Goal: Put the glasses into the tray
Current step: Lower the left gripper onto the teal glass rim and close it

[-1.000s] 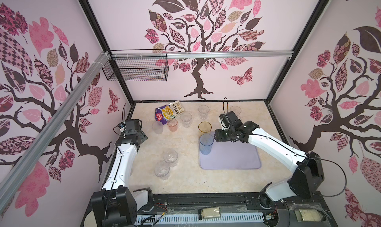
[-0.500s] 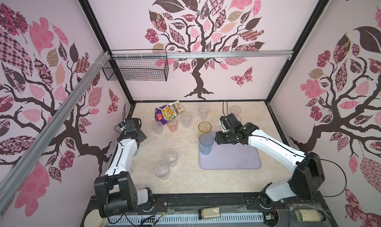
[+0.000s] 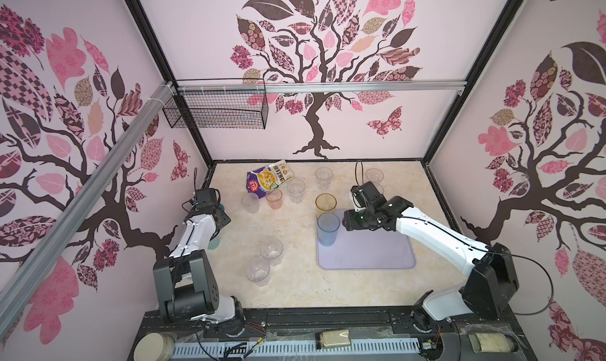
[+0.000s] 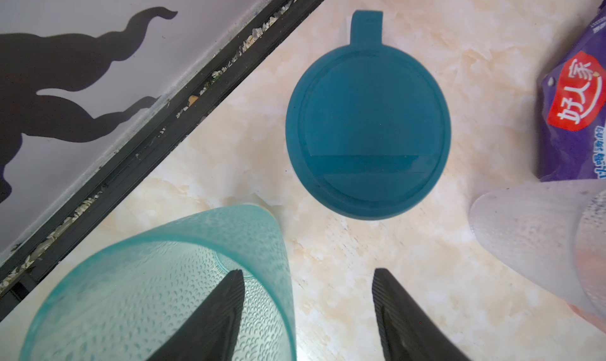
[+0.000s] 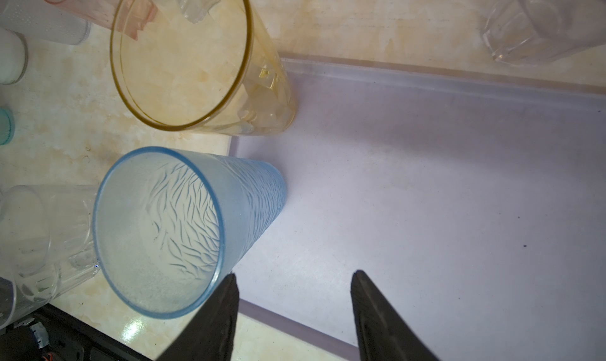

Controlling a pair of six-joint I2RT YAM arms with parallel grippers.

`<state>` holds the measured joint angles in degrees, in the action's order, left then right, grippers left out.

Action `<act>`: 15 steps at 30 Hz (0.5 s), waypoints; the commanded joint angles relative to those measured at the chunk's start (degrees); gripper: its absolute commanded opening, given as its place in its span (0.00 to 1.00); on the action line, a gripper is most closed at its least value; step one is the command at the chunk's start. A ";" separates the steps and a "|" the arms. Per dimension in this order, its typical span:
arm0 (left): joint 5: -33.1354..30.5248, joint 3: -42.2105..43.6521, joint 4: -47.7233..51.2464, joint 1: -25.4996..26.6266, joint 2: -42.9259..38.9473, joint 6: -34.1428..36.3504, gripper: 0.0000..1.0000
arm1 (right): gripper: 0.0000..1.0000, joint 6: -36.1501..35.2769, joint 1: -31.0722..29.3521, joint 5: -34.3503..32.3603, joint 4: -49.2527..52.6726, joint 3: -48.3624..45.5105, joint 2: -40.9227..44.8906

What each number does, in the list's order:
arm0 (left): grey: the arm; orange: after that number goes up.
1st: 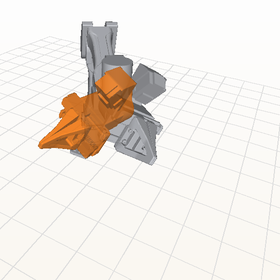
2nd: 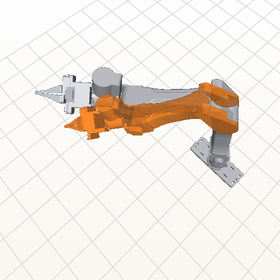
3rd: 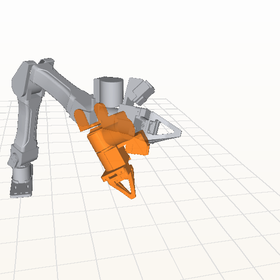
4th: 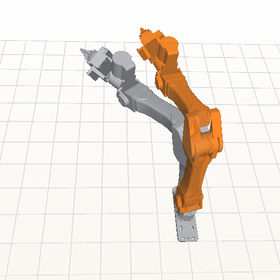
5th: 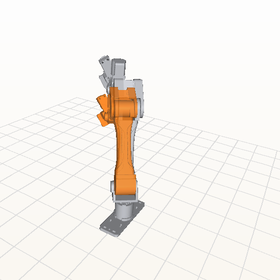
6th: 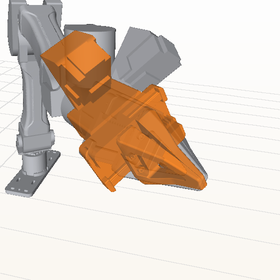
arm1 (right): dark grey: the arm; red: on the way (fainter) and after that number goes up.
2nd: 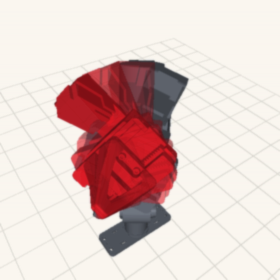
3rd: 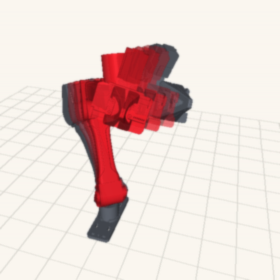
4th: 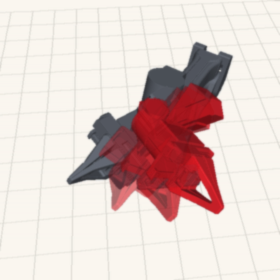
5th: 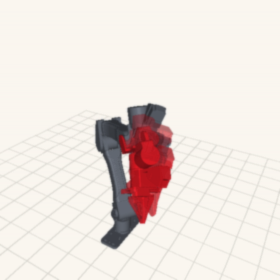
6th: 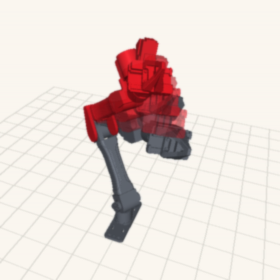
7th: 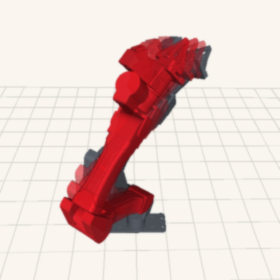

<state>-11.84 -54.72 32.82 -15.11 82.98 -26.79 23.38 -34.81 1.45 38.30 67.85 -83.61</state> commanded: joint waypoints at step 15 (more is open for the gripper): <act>-0.03 -1.36 1.96 -0.27 -2.64 -0.27 0.14 | 0.58 1.15 0.02 -1.27 -0.41 -0.24 2.69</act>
<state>-11.79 -54.76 34.35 -15.14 82.11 -27.11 24.08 -34.81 1.06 37.85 67.83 -83.61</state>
